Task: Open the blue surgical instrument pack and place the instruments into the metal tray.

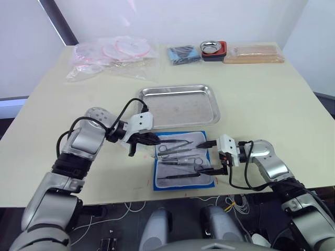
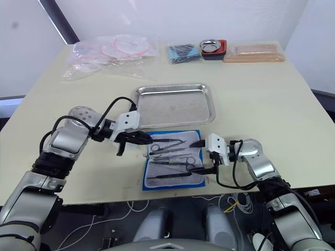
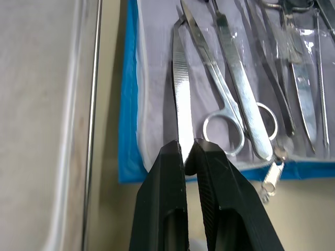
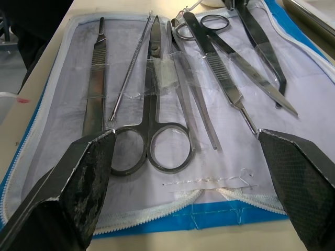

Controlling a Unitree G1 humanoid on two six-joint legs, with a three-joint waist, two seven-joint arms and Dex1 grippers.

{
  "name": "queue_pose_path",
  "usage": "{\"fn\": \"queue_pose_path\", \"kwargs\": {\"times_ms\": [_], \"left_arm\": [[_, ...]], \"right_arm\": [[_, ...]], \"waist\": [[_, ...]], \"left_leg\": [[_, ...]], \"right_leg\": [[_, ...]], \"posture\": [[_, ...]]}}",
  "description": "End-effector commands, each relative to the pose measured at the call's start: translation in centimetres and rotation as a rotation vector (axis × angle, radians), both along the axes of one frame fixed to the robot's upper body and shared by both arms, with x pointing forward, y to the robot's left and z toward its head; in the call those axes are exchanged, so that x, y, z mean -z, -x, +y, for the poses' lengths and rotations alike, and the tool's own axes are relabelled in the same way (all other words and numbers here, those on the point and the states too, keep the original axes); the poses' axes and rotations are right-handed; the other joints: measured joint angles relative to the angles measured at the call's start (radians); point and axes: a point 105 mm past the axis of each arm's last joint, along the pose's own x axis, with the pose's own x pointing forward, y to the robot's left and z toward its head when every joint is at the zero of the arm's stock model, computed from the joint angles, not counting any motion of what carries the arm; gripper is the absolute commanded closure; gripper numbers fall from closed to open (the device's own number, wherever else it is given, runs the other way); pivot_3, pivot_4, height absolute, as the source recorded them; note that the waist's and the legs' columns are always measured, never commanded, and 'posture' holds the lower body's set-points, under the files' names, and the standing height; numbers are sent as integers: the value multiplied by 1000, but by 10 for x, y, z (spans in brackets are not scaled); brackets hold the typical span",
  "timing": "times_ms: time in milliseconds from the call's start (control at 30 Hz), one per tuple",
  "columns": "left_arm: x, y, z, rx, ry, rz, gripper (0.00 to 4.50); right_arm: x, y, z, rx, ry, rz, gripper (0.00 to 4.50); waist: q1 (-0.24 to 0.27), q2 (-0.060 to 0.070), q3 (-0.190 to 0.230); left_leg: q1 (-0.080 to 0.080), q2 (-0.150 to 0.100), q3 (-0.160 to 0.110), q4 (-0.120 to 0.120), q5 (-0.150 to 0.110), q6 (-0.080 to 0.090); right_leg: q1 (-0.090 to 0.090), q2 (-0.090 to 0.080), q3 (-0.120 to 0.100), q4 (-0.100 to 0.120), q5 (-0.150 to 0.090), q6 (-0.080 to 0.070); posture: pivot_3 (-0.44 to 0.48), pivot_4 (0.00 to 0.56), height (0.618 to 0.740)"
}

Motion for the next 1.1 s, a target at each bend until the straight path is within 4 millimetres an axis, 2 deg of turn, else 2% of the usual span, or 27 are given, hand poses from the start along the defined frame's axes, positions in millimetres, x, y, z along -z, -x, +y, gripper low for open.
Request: {"fn": "queue_pose_path", "kwargs": {"times_ms": [33, 333, 1100], "left_arm": [[-7, 4, 4, 2, -15, -16, 4413], [-10, 10, 16, -40, -23, -22, 4413], [-36, 31, 40, -126, -18, -27, 4413]], "right_arm": [[51, 13, -15, 45, 186, 138, 0], [52, 12, -14, 48, 184, 140, 0], [54, 13, -13, 46, 177, 139, 0]], "waist": [[0, 0, 0], [-1, 0, 0], [0, 0, 0]], "left_leg": [[0, 0, 0, 0, 0, 0], [0, 2, 1, 0, 0, 0], [0, 9, 3, 0, 0, 0]], "right_leg": [[0, 0, 0, 0, 0, 0], [0, 1, 0, 0, 0, -1], [-2, 4, 1, 0, 1, -3]], "posture": [[0, 150, 740], [0, 150, 740], [0, 150, 740]]}}
